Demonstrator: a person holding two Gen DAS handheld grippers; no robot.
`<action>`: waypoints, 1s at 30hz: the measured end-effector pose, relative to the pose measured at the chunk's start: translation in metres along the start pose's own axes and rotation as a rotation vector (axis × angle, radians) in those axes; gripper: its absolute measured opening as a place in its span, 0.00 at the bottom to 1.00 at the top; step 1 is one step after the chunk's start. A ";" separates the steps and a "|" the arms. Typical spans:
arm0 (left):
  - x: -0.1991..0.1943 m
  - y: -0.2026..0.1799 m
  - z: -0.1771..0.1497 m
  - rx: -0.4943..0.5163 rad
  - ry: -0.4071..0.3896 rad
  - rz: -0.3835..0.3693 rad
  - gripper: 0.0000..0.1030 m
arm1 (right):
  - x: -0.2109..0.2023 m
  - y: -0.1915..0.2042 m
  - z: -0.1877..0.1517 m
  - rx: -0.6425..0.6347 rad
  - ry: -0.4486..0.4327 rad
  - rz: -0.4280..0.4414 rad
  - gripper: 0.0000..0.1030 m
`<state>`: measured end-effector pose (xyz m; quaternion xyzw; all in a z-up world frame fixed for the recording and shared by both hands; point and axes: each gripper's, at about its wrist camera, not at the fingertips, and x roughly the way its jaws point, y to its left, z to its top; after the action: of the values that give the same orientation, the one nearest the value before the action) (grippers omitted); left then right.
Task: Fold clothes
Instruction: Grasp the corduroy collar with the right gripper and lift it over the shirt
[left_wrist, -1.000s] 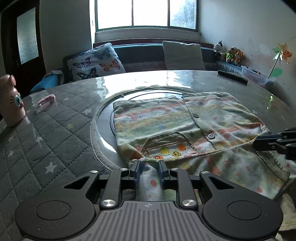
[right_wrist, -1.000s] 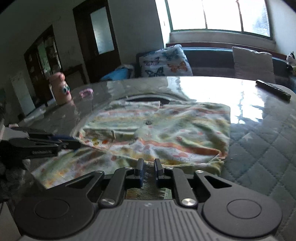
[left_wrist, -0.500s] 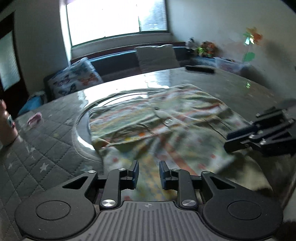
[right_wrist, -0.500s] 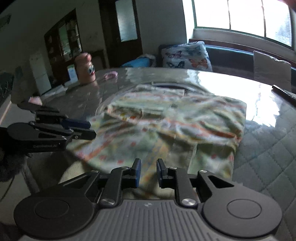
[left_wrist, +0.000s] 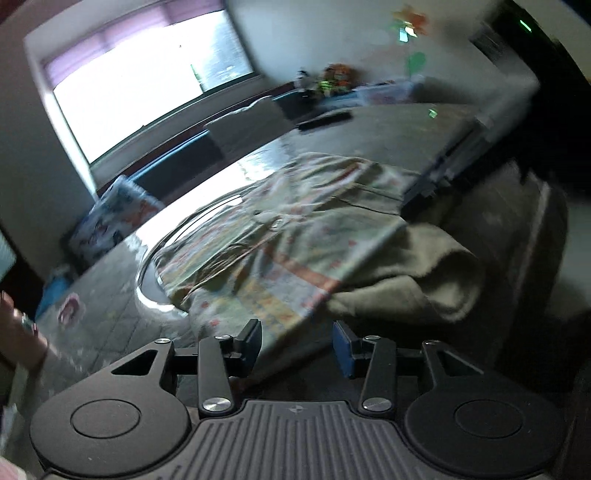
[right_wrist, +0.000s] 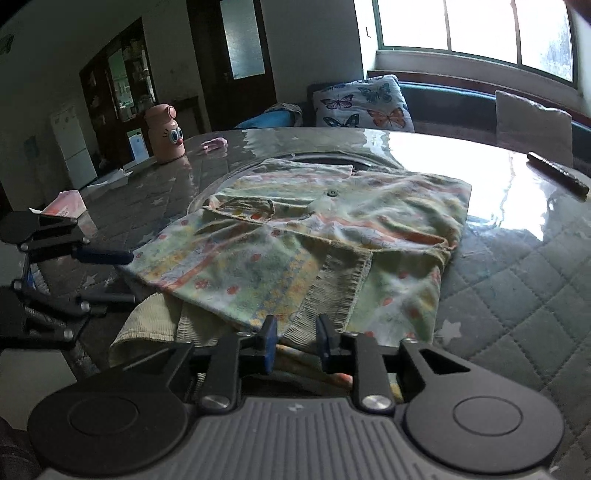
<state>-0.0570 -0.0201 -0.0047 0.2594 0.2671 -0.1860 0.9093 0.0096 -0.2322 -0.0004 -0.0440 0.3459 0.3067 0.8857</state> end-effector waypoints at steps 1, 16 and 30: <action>0.000 -0.005 0.000 0.025 -0.009 -0.005 0.45 | -0.002 0.000 0.000 -0.005 -0.003 -0.002 0.31; 0.015 -0.013 0.019 0.026 -0.117 -0.075 0.15 | -0.033 0.007 -0.016 -0.190 0.013 -0.035 0.60; 0.027 0.030 0.045 -0.231 -0.113 -0.105 0.10 | -0.001 0.033 -0.003 -0.270 -0.034 0.022 0.41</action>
<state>-0.0038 -0.0275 0.0234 0.1278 0.2485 -0.2155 0.9357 -0.0121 -0.2069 0.0021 -0.1540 0.2869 0.3608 0.8740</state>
